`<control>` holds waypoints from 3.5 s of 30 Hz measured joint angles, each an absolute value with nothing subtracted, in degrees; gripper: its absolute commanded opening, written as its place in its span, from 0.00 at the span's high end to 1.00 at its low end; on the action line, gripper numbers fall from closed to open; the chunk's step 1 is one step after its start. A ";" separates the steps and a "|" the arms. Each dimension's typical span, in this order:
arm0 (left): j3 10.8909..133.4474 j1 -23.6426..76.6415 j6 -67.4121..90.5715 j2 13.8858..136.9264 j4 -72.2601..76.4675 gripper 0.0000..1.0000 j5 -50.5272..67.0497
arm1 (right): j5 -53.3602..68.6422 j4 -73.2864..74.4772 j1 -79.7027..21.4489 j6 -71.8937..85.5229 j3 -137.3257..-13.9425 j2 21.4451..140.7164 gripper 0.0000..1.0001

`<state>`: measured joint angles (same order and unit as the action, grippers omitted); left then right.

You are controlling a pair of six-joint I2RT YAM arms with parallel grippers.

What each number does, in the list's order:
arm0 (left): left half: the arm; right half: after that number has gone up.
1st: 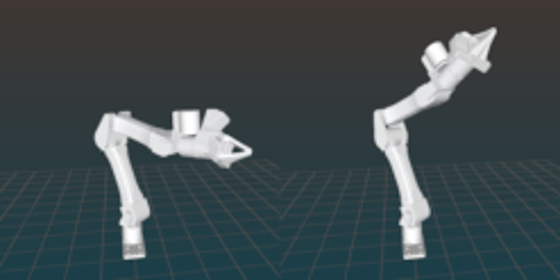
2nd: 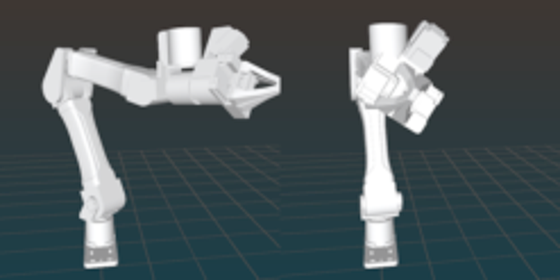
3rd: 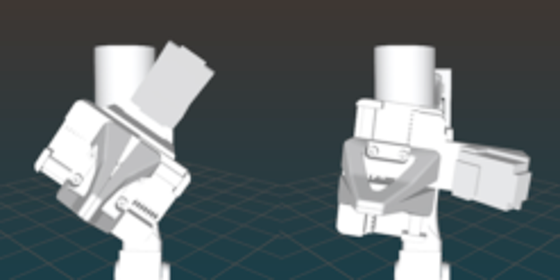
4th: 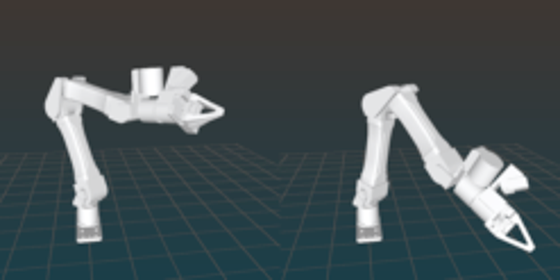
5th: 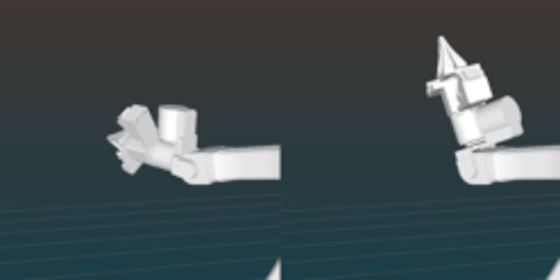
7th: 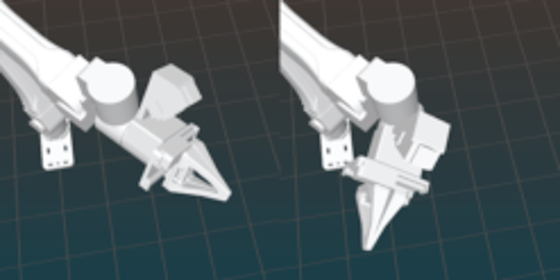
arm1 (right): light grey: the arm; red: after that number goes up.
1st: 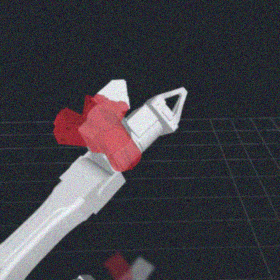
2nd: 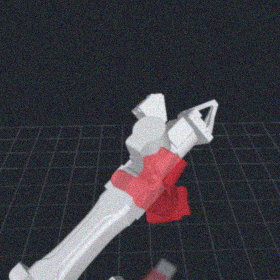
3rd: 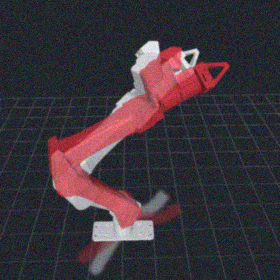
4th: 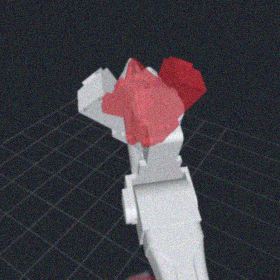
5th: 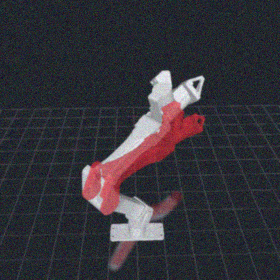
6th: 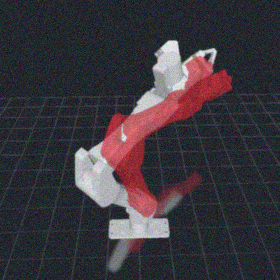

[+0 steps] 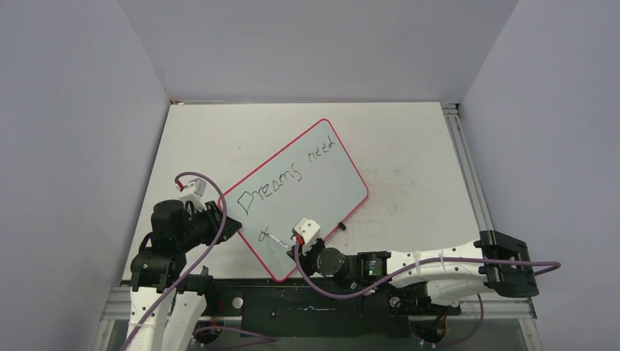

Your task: Write a sentence on the whiteboard

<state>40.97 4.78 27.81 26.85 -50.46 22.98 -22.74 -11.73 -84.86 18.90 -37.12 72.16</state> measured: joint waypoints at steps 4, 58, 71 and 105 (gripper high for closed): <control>40.97 4.78 27.81 26.85 -50.46 0.75 22.98 | -23.24 -11.49 -84.86 19.35 -36.97 72.12 0.95; 40.97 4.78 27.81 27.18 -50.48 0.75 22.96 | -24.73 -12.34 -83.68 18.06 -35.99 71.88 0.95; 40.97 4.78 27.81 27.18 -50.52 0.75 22.98 | -25.32 -11.88 -82.11 19.88 -36.01 71.96 0.95; 40.97 4.78 27.81 27.20 -50.87 0.76 22.98 | -25.32 -11.81 -82.15 17.19 -39.97 74.78 0.95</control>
